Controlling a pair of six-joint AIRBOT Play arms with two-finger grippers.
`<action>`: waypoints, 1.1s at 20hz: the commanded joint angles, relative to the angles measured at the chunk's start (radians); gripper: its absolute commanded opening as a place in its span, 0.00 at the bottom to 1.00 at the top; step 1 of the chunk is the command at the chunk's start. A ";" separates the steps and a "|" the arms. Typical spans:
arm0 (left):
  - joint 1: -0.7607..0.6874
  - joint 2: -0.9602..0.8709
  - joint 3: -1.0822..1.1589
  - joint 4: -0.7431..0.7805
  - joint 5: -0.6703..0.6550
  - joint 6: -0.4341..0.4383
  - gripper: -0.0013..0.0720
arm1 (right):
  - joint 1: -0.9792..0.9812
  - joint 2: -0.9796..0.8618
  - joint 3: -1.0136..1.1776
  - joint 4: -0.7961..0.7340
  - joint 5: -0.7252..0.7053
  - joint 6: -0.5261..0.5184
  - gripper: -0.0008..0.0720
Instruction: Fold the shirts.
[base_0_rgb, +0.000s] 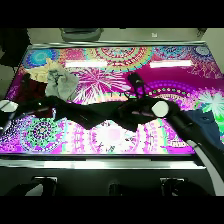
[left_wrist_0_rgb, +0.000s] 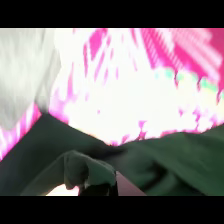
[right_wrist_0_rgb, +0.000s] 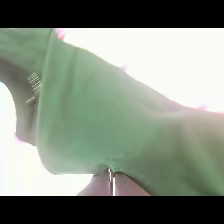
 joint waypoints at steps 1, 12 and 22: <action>0.035 0.106 0.177 -0.001 0.001 -0.020 0.06 | 0.000 0.163 0.231 -0.526 0.089 0.152 0.06; 0.089 0.376 0.907 0.044 0.004 -0.143 0.06 | 0.000 0.391 0.901 -0.843 0.348 0.152 0.06; 0.089 0.158 0.806 0.140 -0.304 -0.140 0.06 | 0.000 0.235 0.632 -0.969 0.852 0.083 0.06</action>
